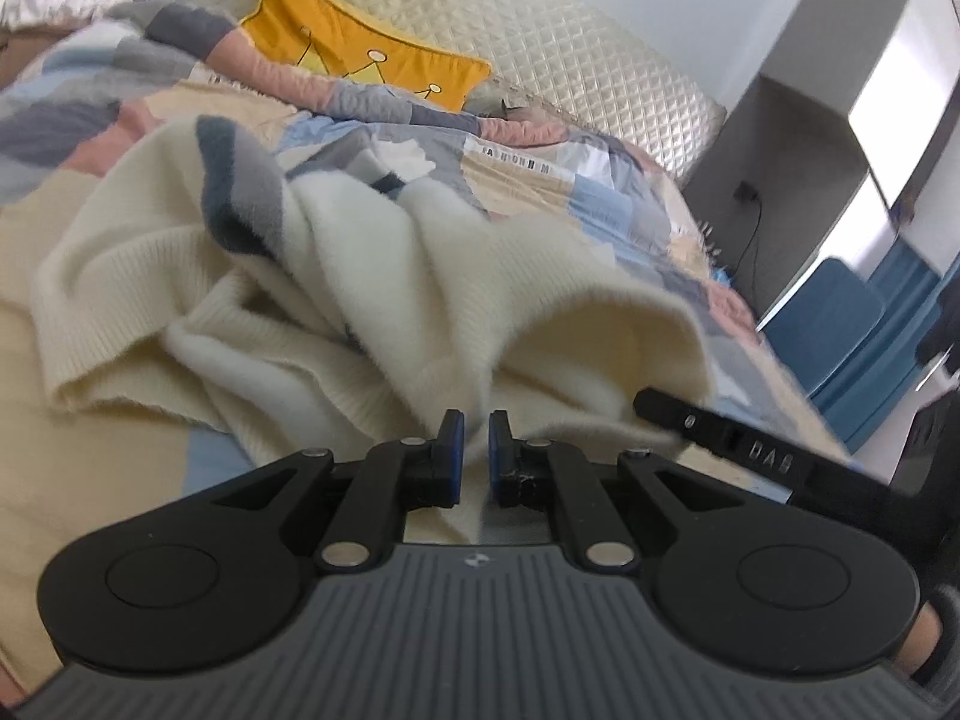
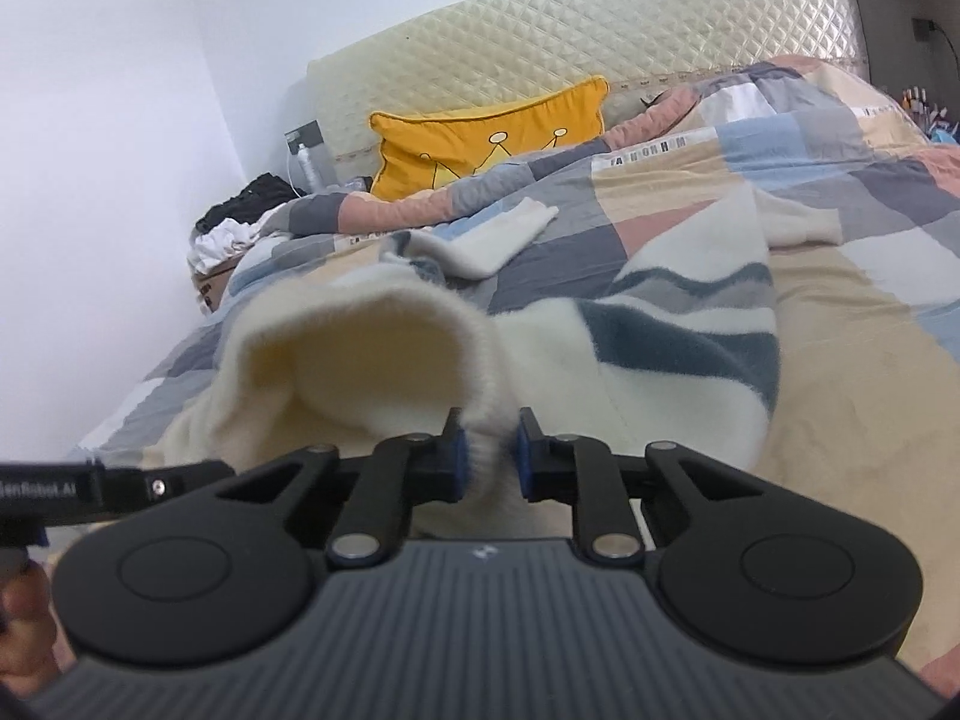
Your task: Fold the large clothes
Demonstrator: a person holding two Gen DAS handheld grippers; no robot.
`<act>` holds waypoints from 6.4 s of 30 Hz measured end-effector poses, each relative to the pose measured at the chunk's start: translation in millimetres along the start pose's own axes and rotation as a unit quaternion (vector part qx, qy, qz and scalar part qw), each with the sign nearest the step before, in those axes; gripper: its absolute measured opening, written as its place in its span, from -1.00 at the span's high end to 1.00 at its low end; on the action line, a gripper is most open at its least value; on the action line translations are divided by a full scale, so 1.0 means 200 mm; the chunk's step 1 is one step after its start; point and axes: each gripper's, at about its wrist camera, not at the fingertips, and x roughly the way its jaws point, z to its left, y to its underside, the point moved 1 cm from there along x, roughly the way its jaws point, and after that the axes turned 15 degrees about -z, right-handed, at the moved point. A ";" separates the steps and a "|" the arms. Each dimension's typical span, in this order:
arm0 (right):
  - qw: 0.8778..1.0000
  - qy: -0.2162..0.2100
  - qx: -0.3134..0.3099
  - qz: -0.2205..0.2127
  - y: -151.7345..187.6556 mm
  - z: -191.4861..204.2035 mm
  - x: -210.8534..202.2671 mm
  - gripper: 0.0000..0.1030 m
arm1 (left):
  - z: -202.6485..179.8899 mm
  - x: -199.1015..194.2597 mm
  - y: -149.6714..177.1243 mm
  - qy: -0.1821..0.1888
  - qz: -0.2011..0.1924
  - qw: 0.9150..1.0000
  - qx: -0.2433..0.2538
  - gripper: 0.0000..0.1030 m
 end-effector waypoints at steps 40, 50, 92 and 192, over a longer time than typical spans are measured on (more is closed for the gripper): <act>0.993 0.001 0.088 0.073 0.10 -0.15 0.10 0.60 | -0.36 0.44 -0.25 -0.130 -0.069 0.964 0.223 0.81; 0.993 -0.006 0.076 0.092 0.14 -0.14 0.21 0.60 | -0.31 0.35 -0.26 -0.100 -0.106 0.977 0.157 0.84; 0.986 0.025 -0.033 -0.160 -0.86 0.14 -0.26 0.77 | -0.53 -0.48 -0.88 -0.026 -0.209 0.976 0.060 0.87; 0.998 0.007 0.027 -0.052 -0.32 -0.24 1.47 -0.29 | 0.34 1.41 -0.95 -0.063 -0.052 0.993 0.089 -0.19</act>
